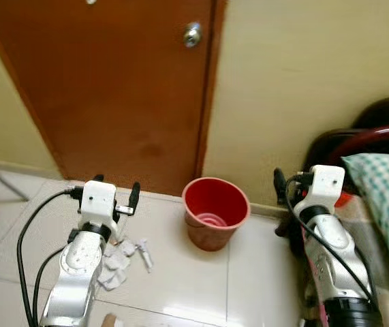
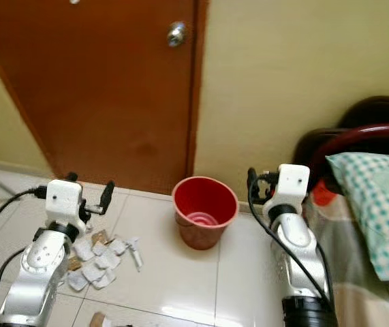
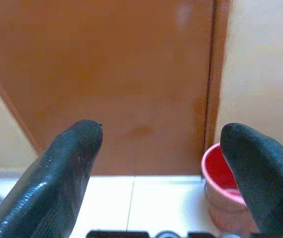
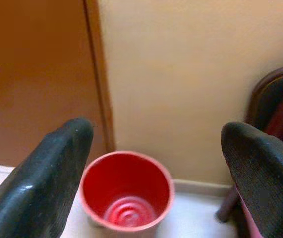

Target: Sweep floor

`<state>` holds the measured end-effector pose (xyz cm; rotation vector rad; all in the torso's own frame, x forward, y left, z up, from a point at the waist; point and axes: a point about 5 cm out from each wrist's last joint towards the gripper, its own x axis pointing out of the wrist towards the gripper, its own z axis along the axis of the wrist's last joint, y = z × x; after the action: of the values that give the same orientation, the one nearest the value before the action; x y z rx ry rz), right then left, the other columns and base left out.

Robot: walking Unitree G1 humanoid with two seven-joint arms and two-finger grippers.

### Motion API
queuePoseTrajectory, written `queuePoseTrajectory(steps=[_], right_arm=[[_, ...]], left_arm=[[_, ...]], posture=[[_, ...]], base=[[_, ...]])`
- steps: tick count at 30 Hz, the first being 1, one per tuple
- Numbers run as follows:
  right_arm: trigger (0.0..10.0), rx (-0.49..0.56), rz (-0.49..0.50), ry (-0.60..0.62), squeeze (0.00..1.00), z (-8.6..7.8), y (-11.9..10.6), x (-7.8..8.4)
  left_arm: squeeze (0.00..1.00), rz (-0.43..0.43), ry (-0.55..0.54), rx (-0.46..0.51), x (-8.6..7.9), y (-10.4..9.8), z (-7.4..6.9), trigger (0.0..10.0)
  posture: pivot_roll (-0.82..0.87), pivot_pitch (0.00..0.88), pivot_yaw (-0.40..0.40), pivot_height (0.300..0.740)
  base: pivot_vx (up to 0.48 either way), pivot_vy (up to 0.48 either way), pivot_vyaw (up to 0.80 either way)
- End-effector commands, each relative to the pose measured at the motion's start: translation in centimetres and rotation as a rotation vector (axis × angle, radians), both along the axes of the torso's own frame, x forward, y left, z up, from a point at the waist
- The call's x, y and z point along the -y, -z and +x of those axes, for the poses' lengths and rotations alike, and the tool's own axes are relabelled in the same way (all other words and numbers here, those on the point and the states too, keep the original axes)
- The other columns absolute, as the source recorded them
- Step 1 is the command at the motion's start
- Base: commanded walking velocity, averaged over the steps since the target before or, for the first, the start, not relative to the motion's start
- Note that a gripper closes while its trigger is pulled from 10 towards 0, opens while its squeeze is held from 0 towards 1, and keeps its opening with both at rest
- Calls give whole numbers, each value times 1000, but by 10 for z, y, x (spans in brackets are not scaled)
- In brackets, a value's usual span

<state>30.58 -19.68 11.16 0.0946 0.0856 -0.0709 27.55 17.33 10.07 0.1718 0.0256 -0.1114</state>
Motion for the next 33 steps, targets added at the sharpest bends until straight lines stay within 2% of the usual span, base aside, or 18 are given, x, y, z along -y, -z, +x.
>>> queuePoseTrajectory(steps=[1,3,5,6,7,8,9,11,15,20,24,25,26,28,29,31,32,33], right_arm=[[10000,7,12,17,0,6,-5,4],[10000,36,-19,7,0,9,-11,4],[10000,41,-16,11,0,8,-12,4],[10000,37,8,29,0,7,-11,6],[10000,29,6,40,0,3,-6,7],[10000,23,-2,44,0,-1,-2,8],[10000,-11,31,80,0,-11,8,11],[10000,-28,59,90,0,-18,13,12],[10000,-34,-7,5,0,-38,22,3],[10000,-37,-58,-19,0,-43,31,-3],[10000,-40,-53,-8,0,-44,33,-2],[10000,-41,-58,-5,0,-45,36,-1],[10000,-39,-60,-13,0,-45,36,-1],[10000,-37,-62,-20,0,-44,36,-1],[10000,-27,-57,-35,839,-43,36,-2],[10000,-29,-62,-34,867,-43,36,-2],[10000,-28,-58,-28,1000,-45,36,-1],[10000,-32,-65,-23,1000,-46,36,1]], left_arm=[[0,-7,-1,12,-2,-6,7,10000],[0,-30,-4,16,-4,-10,12,10000],[0,-47,10,8,-4,-9,11,10000],[0,-51,21,-2,-3,-6,10,10000],[0,-43,27,-21,-2,-1,6,10000],[0,-37,31,-33,-2,3,3,10000],[0,-44,27,-49,-1,9,-6,10000],[0,-56,20,-57,0,11,-12,10000],[0,-64,-4,-83,-1,23,-32,10000],[0,-75,-19,-83,1,31,-39,10000],[0,-89,-52,-63,-2,31,-40,10000],[133,-97,-59,-70,-5,34,-44,10000],[663,-87,-64,-72,-6,36,-45,10000],[663,-79,-67,-72,-8,36,-45,10000],[1000,-85,-66,-78,-10,37,-45,10000],[1000,-71,-69,-79,-13,37,-44,10000],[1000,-48,-50,-82,-13,36,-45,10000],[1000,-10,-10,-63,-10,32,-47,10000]], posture=[[84,30,-38,740],[84,30,-38,740],[85,11,-31,740],[82,35,-29,740],[81,71,-30,740],[83,68,-33,740],[89,71,-35,740],[89,74,-37,740],[84,27,-35,740],[87,0,-27,740],[79,0,-15,740],[74,0,-5,740],[72,0,-4,740],[72,0,-4,740],[68,0,-3,740],[68,0,-4,740],[67,0,-9,740],[71,6,-21,740]], base=[[0,0,800],[0,0,800],[0,0,463],[0,0,0],[0,0,0],[0,0,0],[0,0,0],[0,0,0],[0,0,0],[0,0,688],[0,0,800],[0,0,800],[0,0,800],[0,0,800],[0,0,800],[0,0,800],[0,0,800],[0,0,800]])
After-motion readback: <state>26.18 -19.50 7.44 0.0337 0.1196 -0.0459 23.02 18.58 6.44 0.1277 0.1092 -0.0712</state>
